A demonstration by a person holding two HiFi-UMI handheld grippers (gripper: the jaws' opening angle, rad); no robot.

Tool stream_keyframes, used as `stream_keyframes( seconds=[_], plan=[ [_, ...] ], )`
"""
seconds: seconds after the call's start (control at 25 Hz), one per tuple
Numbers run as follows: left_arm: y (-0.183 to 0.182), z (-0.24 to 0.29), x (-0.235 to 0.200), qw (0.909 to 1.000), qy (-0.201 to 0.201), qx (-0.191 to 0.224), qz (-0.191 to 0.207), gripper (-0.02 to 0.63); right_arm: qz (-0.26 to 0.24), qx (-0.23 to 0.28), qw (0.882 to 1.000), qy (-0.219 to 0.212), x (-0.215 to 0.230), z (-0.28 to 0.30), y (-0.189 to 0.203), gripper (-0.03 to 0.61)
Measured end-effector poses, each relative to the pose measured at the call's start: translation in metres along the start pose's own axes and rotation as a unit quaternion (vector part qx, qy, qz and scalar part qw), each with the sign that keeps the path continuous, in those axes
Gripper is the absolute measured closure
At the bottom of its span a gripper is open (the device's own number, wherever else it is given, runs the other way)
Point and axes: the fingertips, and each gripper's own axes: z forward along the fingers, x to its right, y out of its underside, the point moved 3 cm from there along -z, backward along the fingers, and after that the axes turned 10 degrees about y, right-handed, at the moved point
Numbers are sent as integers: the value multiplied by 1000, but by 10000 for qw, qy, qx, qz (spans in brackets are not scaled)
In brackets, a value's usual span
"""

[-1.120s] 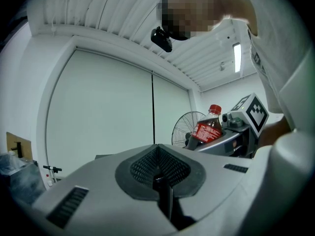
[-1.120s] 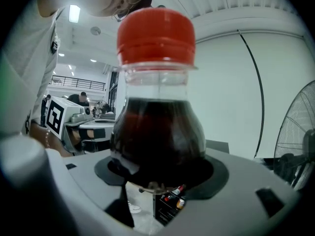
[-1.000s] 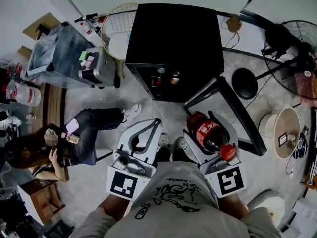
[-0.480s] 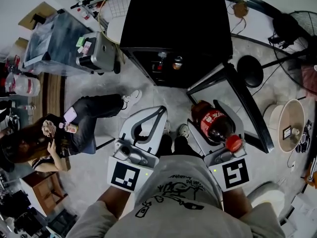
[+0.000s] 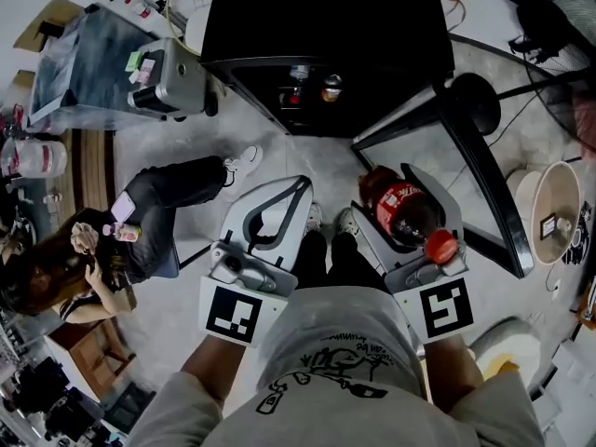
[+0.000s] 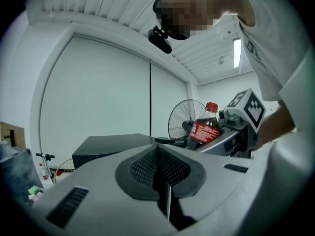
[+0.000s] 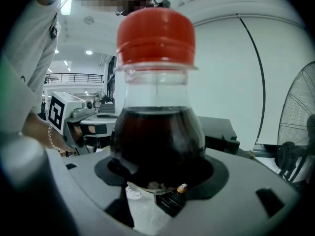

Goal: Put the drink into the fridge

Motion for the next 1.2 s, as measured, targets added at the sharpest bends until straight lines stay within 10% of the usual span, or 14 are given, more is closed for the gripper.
stream_keyframes(
  seconds=[1.2],
  plan=[
    [131,49,-51,9995,-10,-327,6,592,-44,-606,9979,204,18,103,120,267]
  ],
)
